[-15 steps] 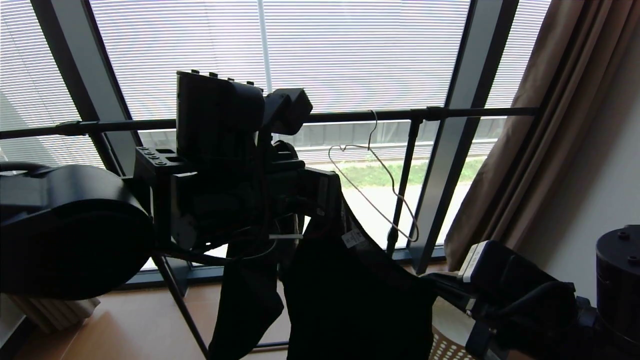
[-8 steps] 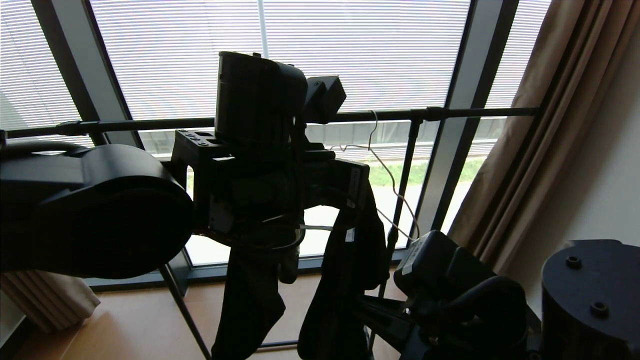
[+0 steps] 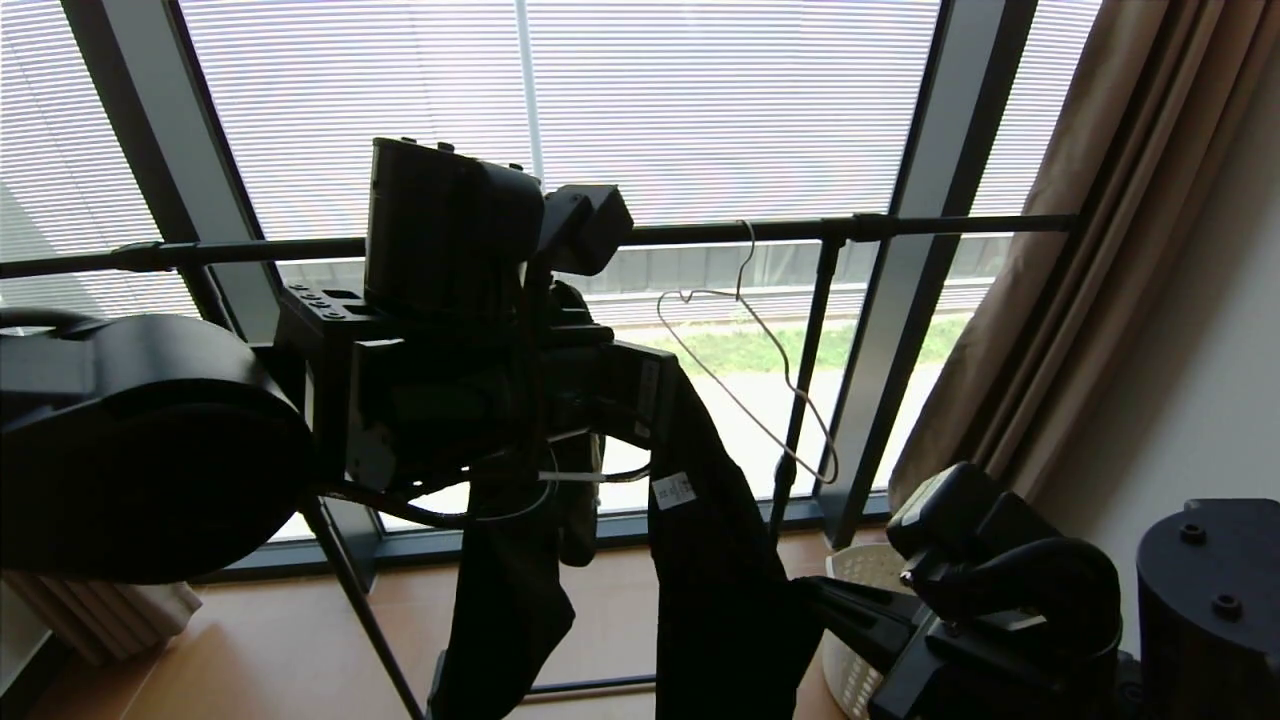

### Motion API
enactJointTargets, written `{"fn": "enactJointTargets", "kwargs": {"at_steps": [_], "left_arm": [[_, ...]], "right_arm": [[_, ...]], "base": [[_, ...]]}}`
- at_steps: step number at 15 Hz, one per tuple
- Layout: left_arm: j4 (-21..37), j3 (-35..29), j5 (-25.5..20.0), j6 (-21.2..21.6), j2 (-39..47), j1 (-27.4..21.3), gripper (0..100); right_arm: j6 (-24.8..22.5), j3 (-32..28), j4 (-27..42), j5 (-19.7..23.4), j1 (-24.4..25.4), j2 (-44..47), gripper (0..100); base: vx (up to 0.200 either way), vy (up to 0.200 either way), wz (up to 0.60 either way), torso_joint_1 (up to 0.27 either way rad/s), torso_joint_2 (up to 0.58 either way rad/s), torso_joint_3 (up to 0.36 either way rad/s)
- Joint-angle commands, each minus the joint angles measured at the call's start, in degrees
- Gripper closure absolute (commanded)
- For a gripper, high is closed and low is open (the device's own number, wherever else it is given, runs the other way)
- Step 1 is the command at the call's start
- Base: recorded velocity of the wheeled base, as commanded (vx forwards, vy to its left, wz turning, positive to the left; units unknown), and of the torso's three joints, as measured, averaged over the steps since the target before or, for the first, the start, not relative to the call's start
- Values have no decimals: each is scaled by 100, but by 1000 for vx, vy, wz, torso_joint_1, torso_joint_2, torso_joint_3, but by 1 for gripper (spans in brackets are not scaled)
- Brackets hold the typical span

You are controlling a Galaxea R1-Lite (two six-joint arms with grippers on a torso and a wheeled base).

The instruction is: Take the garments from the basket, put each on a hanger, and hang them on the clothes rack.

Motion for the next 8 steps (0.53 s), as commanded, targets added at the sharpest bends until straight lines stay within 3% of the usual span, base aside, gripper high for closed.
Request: {"fn": "enactJointTargets", "kwargs": {"at_steps": [1,3,8], "left_arm": [[1,436,2,38,-467,105,100],[45,928,-7,135,-793,88,100],[318,1930,-51,126,-1364,-272,100]], "right_arm": [[-192,293,1,-30,-796,-482,100],[-359,152,-95,-30,-1333,-359,100],[-332,-1140,-368,-399,-1403,818,100]], "base": [[0,0,0,0,0,0],[0,0,0,0,0,0],[0,0,0,0,0,0]]}}
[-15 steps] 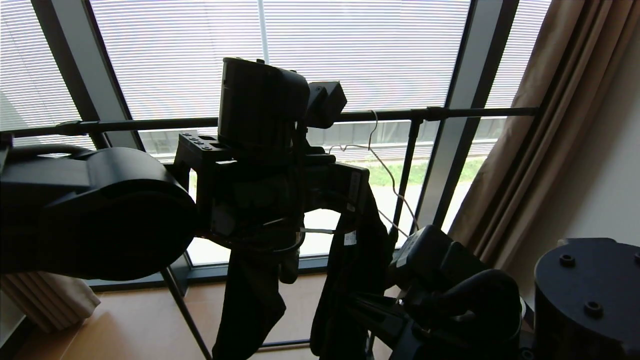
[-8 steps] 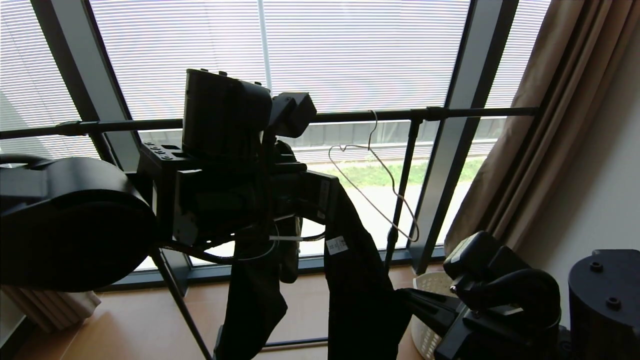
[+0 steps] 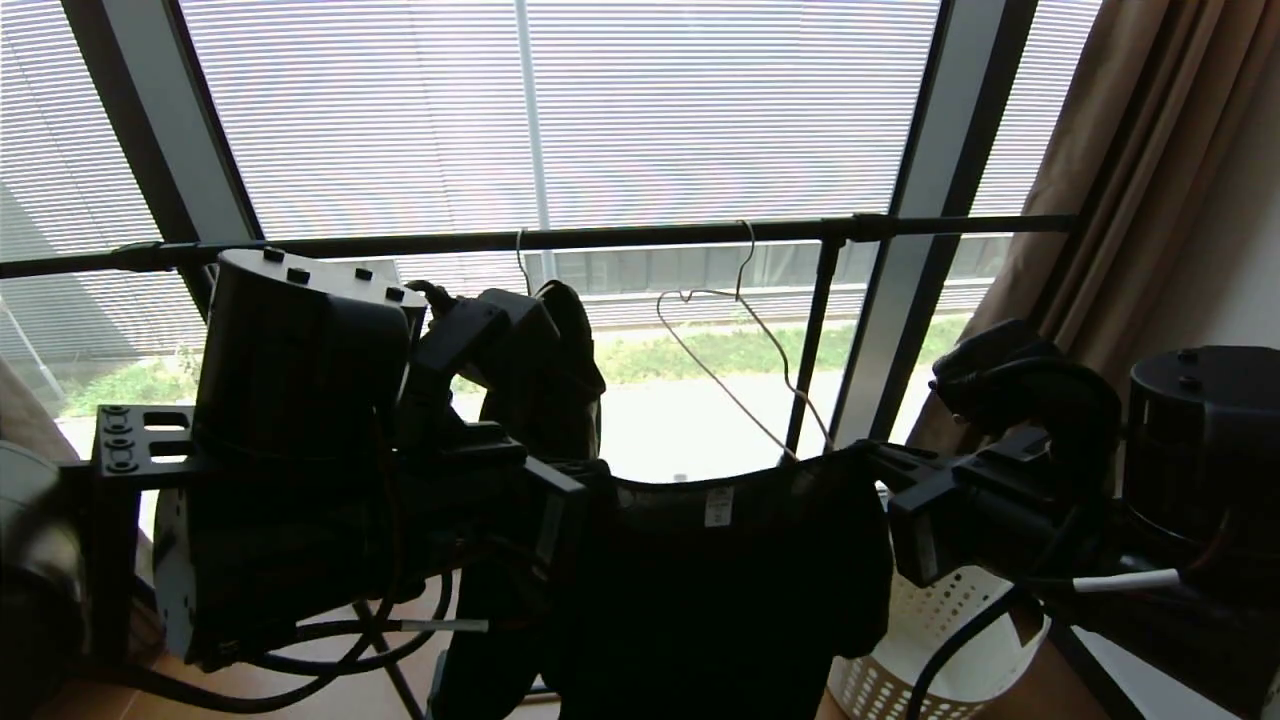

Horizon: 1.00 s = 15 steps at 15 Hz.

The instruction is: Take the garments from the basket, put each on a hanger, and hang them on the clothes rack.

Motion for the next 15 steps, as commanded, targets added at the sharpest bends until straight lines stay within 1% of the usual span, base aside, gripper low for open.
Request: {"fn": "enactJointTargets", "kwargs": {"at_steps": [1,2,4,6,8,10,13,14,15], "left_arm": [[20,361,-21,-13,-253,-246,100],[20,510,-29,-30,-209,-439,100],[3,502,-161,-136,-7,-641,100],[-6,475,-302,-312,160,-940,100],[-6,343,-319,-540,327,-1177,100],[-6,203,-319,-786,441,-1309,100],[-15,194,-328,-988,432,-1309,100],[-6,212,-319,-1094,415,-1300,100],[-6,256,-311,-1094,388,-1283,100]], "right_arm": [[6,-565,-149,-56,-17,672,100],[6,-925,-228,-91,18,971,100],[33,-1338,-237,-100,238,1314,100],[217,-1751,-237,-179,396,1639,100],[499,-2111,-228,-223,519,1885,100],[648,-2138,-237,-223,598,1982,100],[903,-2120,-237,-223,598,1912,100],[1052,-1997,-237,-223,581,1745,100],[1061,-1918,-237,-223,554,1665,100]], "base": [[0,0,0,0,0,0],[0,0,0,0,0,0],[0,0,0,0,0,0],[0,0,0,0,0,0],[0,0,0,0,0,0],[0,0,0,0,0,0],[0,0,0,0,0,0],[0,0,0,0,0,0],[0,0,0,0,0,0]]}}
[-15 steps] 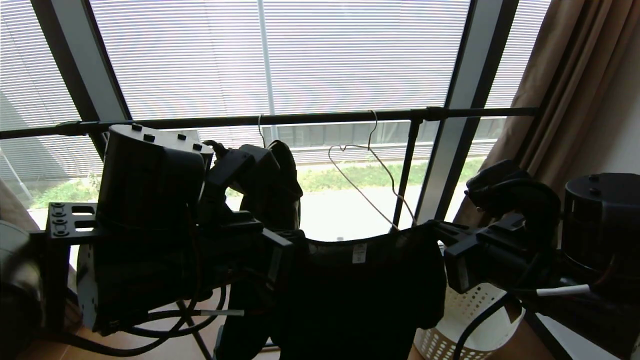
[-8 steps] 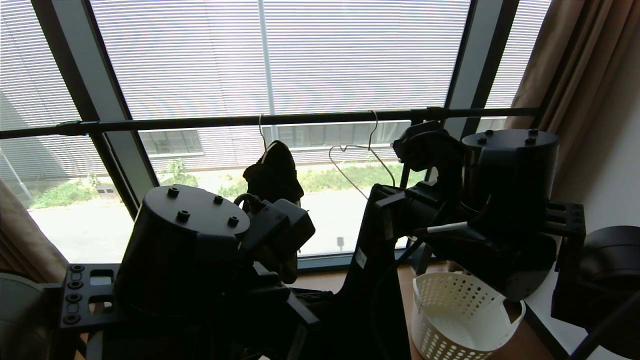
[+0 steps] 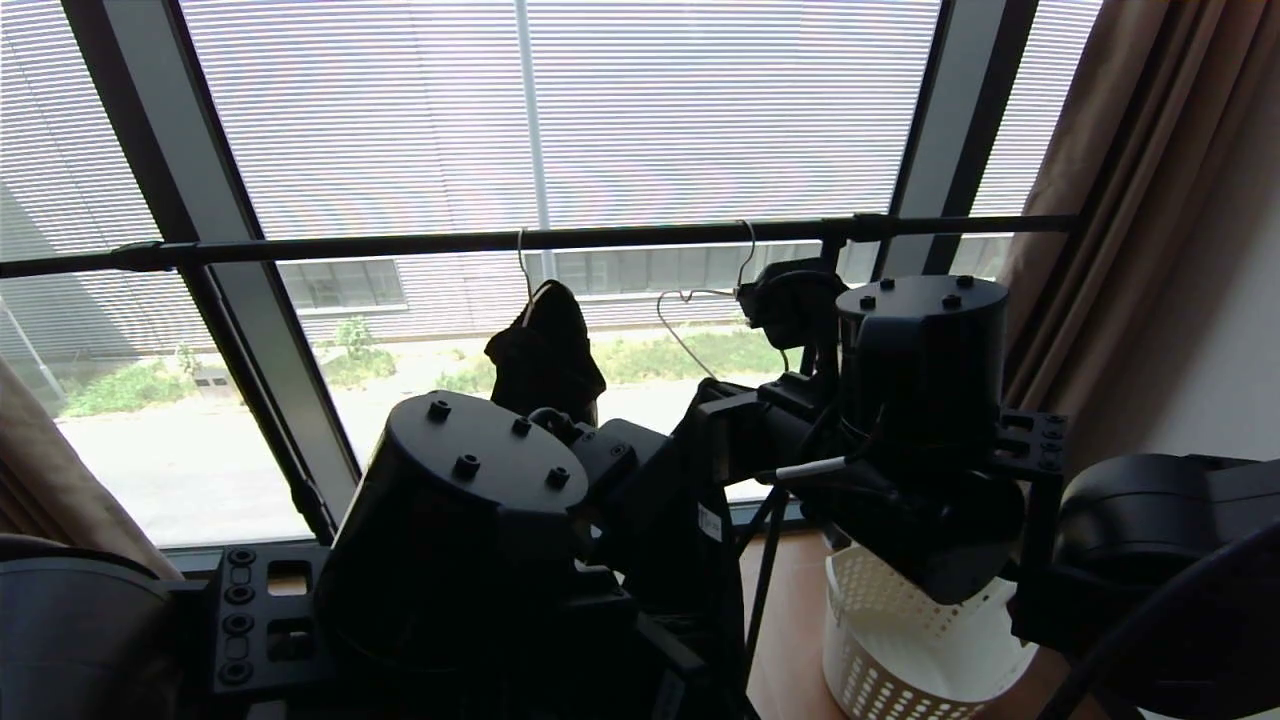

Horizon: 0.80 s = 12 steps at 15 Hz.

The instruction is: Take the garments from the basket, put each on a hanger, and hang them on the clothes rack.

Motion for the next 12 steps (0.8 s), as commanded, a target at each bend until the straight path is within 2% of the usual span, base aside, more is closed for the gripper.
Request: {"fn": "enactJointTargets", "kwargs": {"at_steps": [1,6,7,9,12], "left_arm": [[1,185,9,-5,-200,153,100],[-8,483,18,4,-552,996,100],[-17,396,18,47,-508,1313,100],[-43,70,18,91,-192,1576,100],[-60,-615,9,91,204,1594,100]], "right_arm": [[13,286,-3,10,-168,-412,100],[-163,1420,33,28,-625,-1599,100],[-286,1797,50,28,-634,-1924,100],[-409,2193,68,28,-616,-2276,100],[-523,2571,85,10,-142,-2531,100]], "base": [[0,0,0,0,0,0],[0,0,0,0,0,0],[0,0,0,0,0,0],[0,0,0,0,0,0],[0,0,0,0,0,0]]}}
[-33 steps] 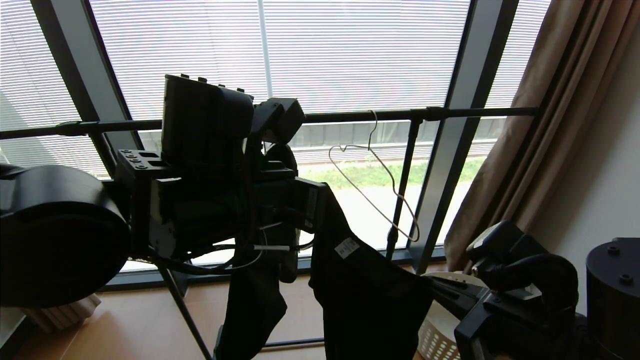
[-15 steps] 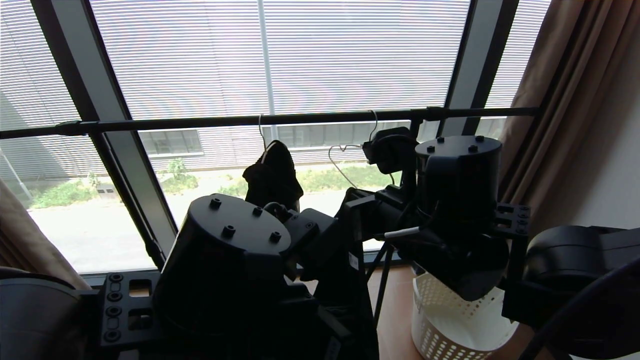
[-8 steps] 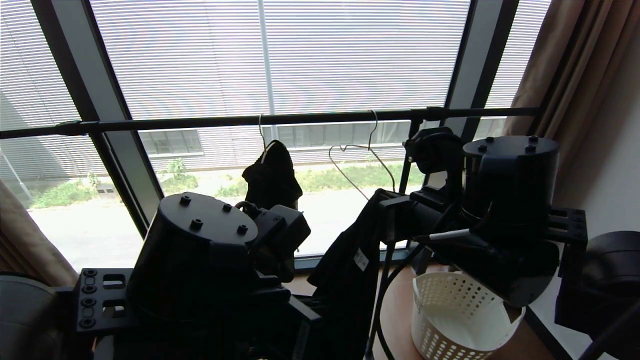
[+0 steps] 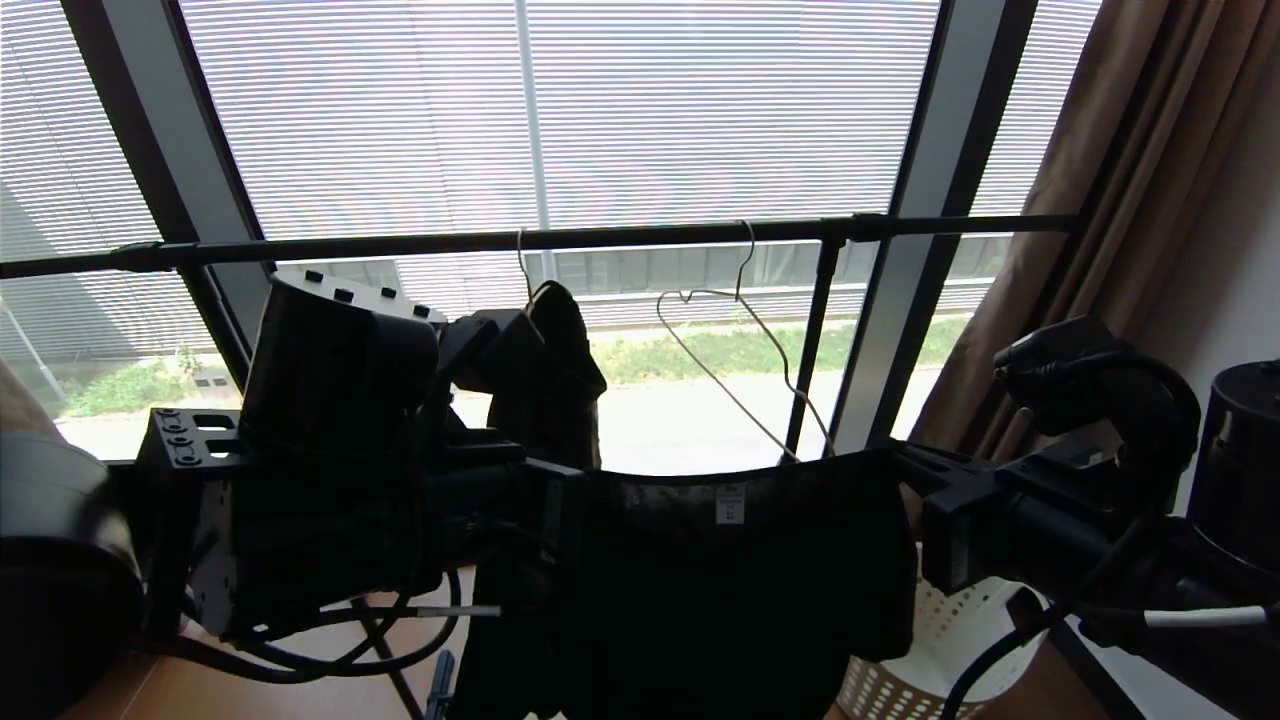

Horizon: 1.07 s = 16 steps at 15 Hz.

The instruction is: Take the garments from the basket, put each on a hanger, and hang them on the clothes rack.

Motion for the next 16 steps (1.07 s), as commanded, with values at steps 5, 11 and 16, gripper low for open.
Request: {"fn": "enactJointTargets", "kwargs": {"at_steps": [5,11,16], "left_arm": [[18,-1031,4,63,643,-45,100],[203,-1550,31,238,634,-221,100],[352,-1822,57,238,634,-256,100]], "right_arm": [[-14,700,4,-10,620,-248,100],[4,1069,-5,96,523,-222,0],[-154,1438,-5,412,514,-178,0]], "base": [[0,0,0,0,0,0],[0,0,0,0,0,0],[0,0,0,0,0,0]]}}
